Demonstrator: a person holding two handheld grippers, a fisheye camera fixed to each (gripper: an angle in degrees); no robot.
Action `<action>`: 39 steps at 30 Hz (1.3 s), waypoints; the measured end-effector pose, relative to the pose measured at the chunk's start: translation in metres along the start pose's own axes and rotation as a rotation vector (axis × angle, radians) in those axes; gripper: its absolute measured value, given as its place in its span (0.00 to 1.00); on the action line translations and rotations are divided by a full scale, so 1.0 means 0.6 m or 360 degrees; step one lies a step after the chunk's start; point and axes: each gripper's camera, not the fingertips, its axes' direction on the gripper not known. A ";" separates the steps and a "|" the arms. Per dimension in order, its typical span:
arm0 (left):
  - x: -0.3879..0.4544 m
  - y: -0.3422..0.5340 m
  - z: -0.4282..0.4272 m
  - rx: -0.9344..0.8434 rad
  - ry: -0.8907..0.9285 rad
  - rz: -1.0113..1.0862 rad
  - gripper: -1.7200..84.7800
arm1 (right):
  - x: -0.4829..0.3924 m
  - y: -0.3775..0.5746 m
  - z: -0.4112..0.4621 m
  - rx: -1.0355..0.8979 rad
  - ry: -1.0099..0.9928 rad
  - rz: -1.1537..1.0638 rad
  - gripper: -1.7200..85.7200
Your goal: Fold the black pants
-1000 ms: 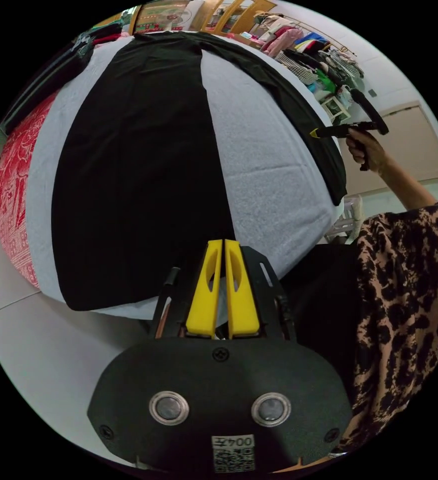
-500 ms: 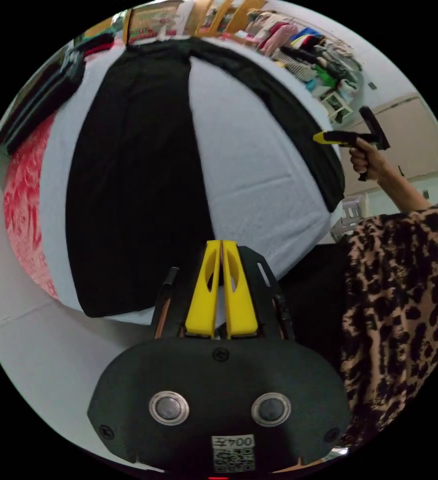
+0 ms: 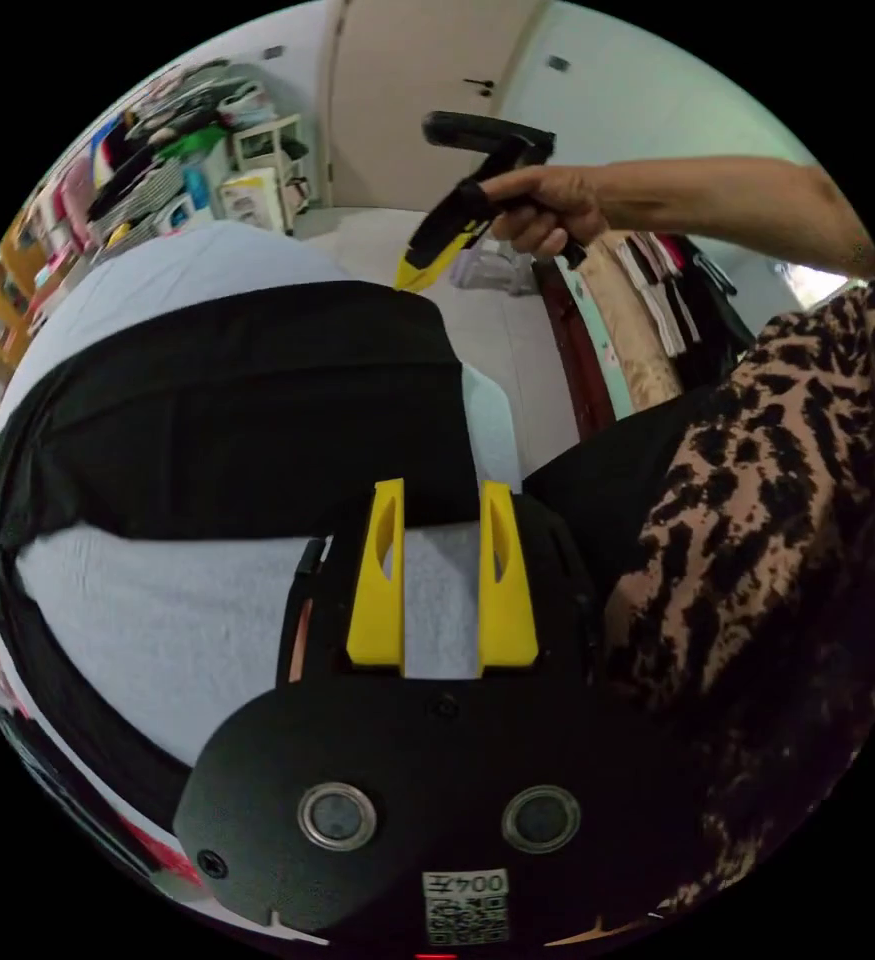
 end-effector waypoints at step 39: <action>-0.234 -0.066 -0.006 0.0244 0.0570 -0.0763 0.12 | -0.085 -0.093 -0.114 -0.0385 0.0683 -0.0301 0.14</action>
